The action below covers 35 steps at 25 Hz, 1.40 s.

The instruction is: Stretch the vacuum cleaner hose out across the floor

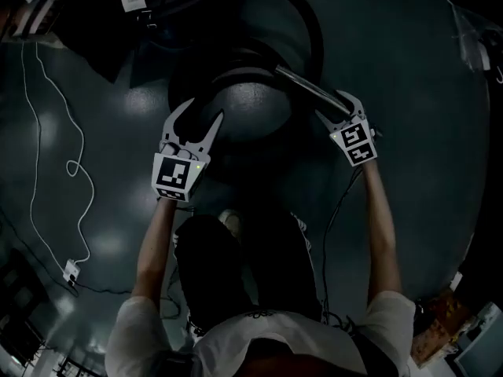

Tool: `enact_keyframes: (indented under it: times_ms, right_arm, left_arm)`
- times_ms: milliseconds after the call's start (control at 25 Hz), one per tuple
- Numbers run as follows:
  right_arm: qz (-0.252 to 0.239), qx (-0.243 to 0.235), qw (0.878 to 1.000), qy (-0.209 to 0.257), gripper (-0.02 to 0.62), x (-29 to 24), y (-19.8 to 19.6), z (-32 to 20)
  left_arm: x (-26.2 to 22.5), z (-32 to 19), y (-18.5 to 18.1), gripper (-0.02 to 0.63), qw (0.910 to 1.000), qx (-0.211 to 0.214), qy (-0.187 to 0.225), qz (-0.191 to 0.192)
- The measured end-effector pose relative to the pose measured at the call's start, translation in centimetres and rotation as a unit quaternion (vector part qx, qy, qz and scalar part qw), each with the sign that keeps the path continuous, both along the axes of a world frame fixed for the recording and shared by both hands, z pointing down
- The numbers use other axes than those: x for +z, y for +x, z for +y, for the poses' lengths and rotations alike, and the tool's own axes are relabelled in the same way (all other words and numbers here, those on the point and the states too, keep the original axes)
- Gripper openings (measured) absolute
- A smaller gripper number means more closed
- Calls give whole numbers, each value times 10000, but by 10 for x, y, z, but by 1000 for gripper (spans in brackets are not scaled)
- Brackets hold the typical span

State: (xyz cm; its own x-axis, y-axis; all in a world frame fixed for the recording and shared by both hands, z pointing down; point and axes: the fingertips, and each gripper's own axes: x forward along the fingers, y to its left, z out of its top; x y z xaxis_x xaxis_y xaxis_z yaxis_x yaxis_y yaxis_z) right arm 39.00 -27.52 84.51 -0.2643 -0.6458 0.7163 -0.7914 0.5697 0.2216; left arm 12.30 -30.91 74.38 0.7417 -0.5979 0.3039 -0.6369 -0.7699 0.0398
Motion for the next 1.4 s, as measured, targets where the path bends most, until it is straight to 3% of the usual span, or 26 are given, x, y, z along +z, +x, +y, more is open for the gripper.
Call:
enact_keyframes:
  times_ms: [200,320,360,440,600,720,800,880,1120,1200,1360,1400]
  right_arm:
    - [1037,-701,9878,-921,288,143,63,-25]
    - [1330,-895,9807,-1117,287,163,63,-22]
    - [1475,-801,9804,-1027,284,160,63,-28]
    - [1902,-597,9776,-678,118,151,65,-39]
    - [2410,-495,9691,184,116,119,58,-39]
    - [2817,-711,9503,1115,116,62,35,-42]
    - [3229,-944,9253,1752,117,14,17,-45]
    - [3633,-1230,8926,2371,117,-38,-3,-50]
    - [4671,-2056,7673,3884,117,-192,-92,-60]
    - [4901,-2395,7230,4238,117,-223,-144,-61]
    - [5107,-3109,6293,4965,117,-259,-268,-71]
    - [5087,-3298,6066,5143,117,-263,-298,-69]
  left_arm:
    - [65,-1,-4,209,9990,138,421,31]
    - [82,2,-20,209,9986,-42,518,-19]
    - [86,0,-27,209,9982,-132,575,-106]
    - [89,-2,-39,208,9967,-281,704,-281]
    - [77,6,-53,209,9942,-396,909,-409]
    - [51,5,-55,208,9847,-378,1496,-805]
    - [24,3,-51,208,9718,-385,2083,-1033]
    - [-6,4,-44,207,9570,-335,2645,-1141]
    - [-77,18,-47,209,9295,-587,3310,-1515]
    - [-91,24,-72,208,9124,-972,3508,-1872]
    - [-95,38,-165,207,8608,-1819,3453,-3267]
    - [-93,44,-185,207,8560,-1943,3380,-3394]
